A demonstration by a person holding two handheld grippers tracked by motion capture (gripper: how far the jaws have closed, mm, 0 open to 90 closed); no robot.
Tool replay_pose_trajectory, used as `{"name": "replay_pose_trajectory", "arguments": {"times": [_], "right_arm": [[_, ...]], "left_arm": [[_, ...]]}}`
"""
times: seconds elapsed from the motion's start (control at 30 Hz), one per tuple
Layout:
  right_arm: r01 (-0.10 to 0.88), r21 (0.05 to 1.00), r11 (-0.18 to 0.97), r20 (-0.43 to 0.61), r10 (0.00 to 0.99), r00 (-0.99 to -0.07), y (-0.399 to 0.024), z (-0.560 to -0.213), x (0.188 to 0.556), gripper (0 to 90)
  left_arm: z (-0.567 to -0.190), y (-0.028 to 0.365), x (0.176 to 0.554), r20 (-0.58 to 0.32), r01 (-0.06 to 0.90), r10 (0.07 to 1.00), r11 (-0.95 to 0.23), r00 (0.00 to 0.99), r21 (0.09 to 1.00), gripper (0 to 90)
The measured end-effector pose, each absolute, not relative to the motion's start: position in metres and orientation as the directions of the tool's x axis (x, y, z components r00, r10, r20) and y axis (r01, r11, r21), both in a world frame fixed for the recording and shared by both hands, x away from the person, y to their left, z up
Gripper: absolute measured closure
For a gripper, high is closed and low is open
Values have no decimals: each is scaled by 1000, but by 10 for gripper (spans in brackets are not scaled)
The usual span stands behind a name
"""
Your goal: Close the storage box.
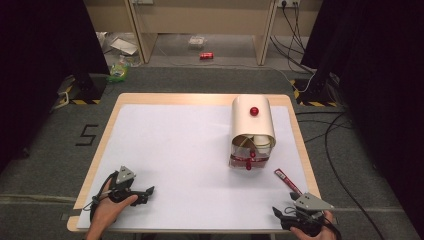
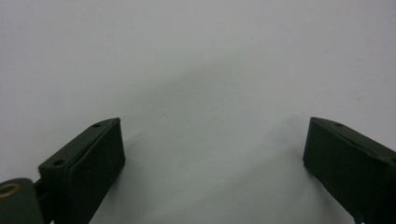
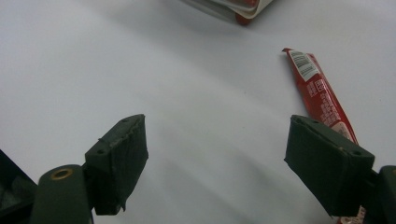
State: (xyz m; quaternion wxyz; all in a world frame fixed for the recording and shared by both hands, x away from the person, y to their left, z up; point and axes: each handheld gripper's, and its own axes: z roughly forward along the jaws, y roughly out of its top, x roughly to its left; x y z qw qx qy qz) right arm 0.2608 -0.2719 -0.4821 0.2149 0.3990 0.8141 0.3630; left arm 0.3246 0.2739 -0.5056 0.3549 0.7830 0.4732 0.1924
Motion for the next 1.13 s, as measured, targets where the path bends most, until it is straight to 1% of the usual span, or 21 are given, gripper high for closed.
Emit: {"name": "replay_pose_trajectory", "arguments": {"times": [0.3,0.5,0.7,0.77,1.13], "right_arm": [[513,742,431,-60,805,-590,-279,-485,261,203],[531,708,466,-69,793,-605,-277,-491,261,182],[537,711,454,-54,797,-602,-279,-492,261,172],[548,721,423,-21,804,-594,-282,-495,262,165],[550,722,421,-20,807,-591,-282,-495,262,161]], "left_arm": [[-506,274,325,-35,605,878,-300,478,738,46],[-506,274,325,-35,605,878,-300,478,738,46],[-506,274,325,-34,604,877,-302,479,738,46],[-506,274,325,-34,604,877,-302,479,738,46],[-506,274,325,-34,604,877,-301,479,738,46]]}}
